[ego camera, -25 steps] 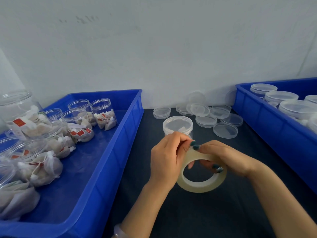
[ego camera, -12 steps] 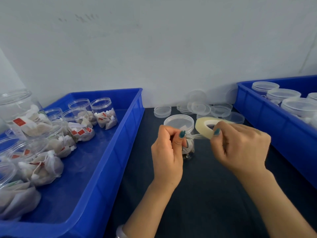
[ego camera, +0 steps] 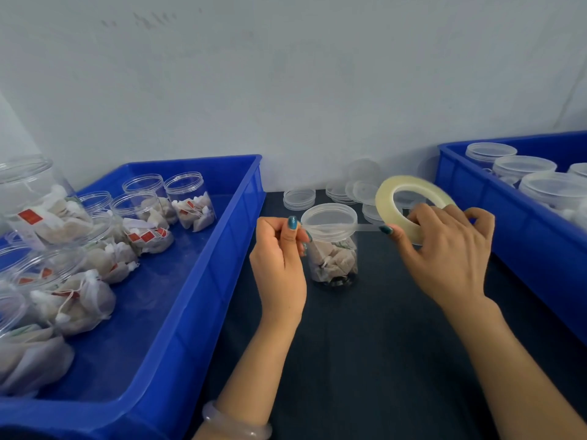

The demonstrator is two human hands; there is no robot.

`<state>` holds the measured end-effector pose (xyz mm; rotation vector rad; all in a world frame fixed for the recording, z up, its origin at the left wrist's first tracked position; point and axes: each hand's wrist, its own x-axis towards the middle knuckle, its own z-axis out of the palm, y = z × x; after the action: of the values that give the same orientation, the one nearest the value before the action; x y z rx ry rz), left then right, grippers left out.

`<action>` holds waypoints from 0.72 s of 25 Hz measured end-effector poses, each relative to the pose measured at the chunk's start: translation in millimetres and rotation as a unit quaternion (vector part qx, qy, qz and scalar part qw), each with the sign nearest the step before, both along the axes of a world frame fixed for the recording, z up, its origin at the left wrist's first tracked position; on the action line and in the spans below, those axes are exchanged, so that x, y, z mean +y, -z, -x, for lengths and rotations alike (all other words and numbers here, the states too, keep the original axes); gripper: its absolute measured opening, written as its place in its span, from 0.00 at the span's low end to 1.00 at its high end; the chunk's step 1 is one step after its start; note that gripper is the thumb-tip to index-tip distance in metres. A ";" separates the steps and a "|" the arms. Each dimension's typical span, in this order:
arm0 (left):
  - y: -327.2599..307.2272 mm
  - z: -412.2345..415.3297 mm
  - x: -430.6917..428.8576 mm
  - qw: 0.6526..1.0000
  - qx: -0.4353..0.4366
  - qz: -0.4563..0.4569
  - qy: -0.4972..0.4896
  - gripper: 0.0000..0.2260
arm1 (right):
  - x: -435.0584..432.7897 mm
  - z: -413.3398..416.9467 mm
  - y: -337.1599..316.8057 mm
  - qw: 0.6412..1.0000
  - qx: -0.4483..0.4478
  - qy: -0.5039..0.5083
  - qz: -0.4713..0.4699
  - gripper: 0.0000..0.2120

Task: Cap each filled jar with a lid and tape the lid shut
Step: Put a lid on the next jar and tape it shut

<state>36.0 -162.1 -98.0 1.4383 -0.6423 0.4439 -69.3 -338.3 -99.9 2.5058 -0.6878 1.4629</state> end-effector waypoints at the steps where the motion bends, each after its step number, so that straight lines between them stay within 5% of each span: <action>1: 0.1 -1.5 0.0 1.000 0.006 0.001 -0.004 0.08 | -0.9 -0.2 0.3 1.000 -0.004 -0.002 -0.011 0.29; 5: 1.6 -4.6 1.3 1.000 0.002 0.001 -0.006 0.10 | -3.0 1.5 -1.4 0.999 -0.008 0.011 -0.042 0.30; 13: 4.0 -1.2 -0.1 0.982 0.080 0.069 0.158 0.16 | 4.7 3.4 -5.7 0.997 -0.047 -0.009 -0.061 0.25; 18: 1.4 -0.1 3.8 0.993 0.084 0.034 0.081 0.14 | 10.2 4.2 -8.1 0.998 -0.046 -0.030 -0.023 0.25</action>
<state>36.1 -158.3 -99.4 1.3311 -0.5973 0.2141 -73.4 -328.2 -91.8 2.5270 -0.6731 1.6098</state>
